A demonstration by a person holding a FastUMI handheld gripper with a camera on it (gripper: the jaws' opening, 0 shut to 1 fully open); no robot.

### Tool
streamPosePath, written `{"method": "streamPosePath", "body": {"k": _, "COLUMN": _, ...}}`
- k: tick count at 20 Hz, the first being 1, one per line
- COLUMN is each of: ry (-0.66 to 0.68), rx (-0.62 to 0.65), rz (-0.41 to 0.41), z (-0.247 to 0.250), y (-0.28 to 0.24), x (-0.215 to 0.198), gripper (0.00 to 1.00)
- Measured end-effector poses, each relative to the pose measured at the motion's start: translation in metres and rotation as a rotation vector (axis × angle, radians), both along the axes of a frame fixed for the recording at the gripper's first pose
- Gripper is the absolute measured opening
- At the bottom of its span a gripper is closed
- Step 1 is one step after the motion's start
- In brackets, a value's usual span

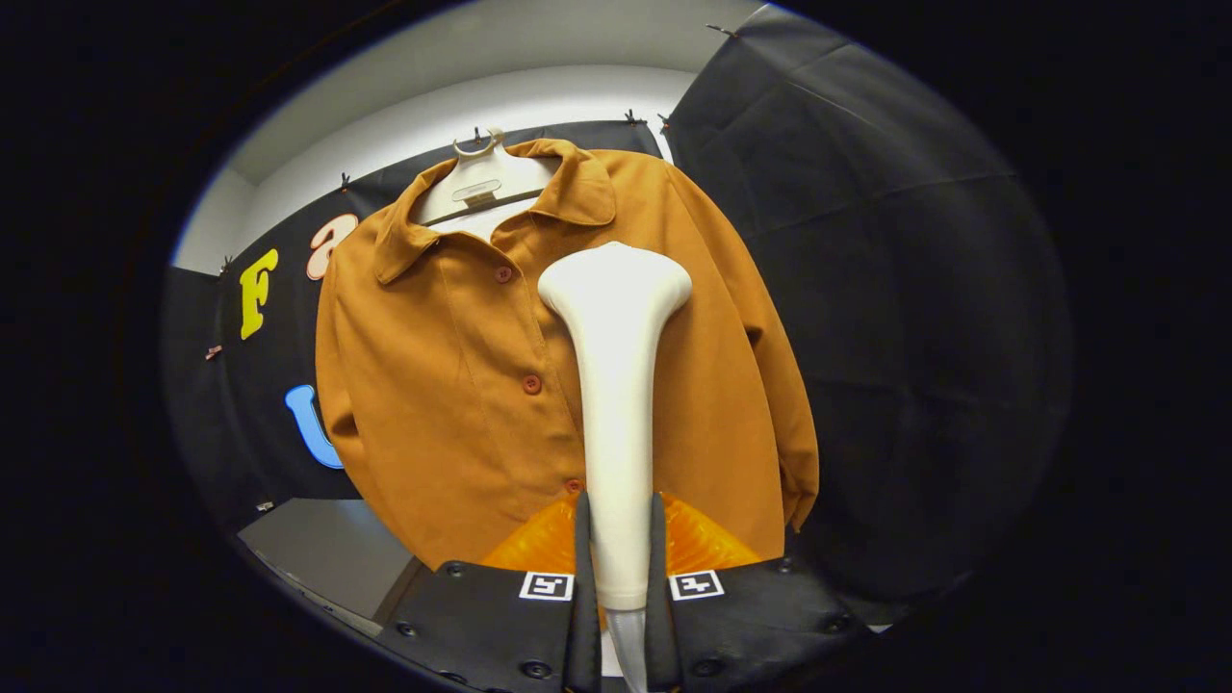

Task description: Iron the clothes twice with a garment steamer, once on the left side and once on the right side.

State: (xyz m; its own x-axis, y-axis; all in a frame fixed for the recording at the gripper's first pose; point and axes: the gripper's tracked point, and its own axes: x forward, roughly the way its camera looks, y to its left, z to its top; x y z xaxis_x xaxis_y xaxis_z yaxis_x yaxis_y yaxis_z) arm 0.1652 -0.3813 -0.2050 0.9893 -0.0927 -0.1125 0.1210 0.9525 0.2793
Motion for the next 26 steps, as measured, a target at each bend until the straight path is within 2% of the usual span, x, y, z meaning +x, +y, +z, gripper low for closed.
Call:
{"method": "streamPosePath", "body": {"k": 5, "ry": 0.015, "rx": -0.017, "rz": 0.004, "z": -0.015, "y": 0.006, "x": -0.034, "gripper": 0.21}}
{"method": "streamPosePath", "body": {"k": 10, "ry": -0.01, "rx": 0.136, "rz": -0.001, "z": -0.016, "y": 0.015, "x": -0.051, "gripper": 0.21}}
{"method": "streamPosePath", "body": {"k": 12, "ry": -0.017, "rx": 0.156, "rz": -0.02, "z": -0.016, "y": 0.016, "x": -0.057, "gripper": 0.14}}
{"method": "streamPosePath", "body": {"k": 17, "ry": -0.171, "rx": 0.1, "rz": -0.031, "z": 0.044, "y": 0.03, "x": -0.094, "gripper": 0.15}}
{"method": "streamPosePath", "body": {"k": 21, "ry": -0.272, "rx": 0.059, "rz": 0.045, "z": 0.109, "y": 0.074, "x": -0.12, "gripper": 0.14}}
{"method": "streamPosePath", "body": {"k": 24, "ry": -0.315, "rx": 0.031, "rz": 0.148, "z": 0.147, "y": 0.138, "x": -0.131, "gripper": 0.14}}
{"method": "streamPosePath", "body": {"k": 26, "ry": -0.282, "rx": 0.04, "rz": 0.203, "z": 0.153, "y": 0.185, "x": -0.129, "gripper": 0.14}}
